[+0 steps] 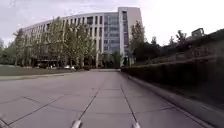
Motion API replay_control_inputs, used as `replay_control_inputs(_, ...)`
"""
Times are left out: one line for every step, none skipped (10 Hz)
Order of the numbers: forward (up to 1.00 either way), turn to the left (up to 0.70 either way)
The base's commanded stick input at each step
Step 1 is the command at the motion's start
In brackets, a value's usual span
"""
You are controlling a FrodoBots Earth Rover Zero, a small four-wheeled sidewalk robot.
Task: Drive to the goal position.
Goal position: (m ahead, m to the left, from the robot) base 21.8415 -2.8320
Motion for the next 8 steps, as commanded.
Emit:
replay_control_inputs(0.7,-0.06)
replay_control_inputs(0.7,0.0)
replay_control_inputs(0.7,0.0)
replay_control_inputs(0.7,-0.01)
replay_control_inputs(0.7,-0.05)
replay_control_inputs(0.7,-0.09)
replay_control_inputs(0.7,0.0)
replay_control_inputs(0.7,0.0)
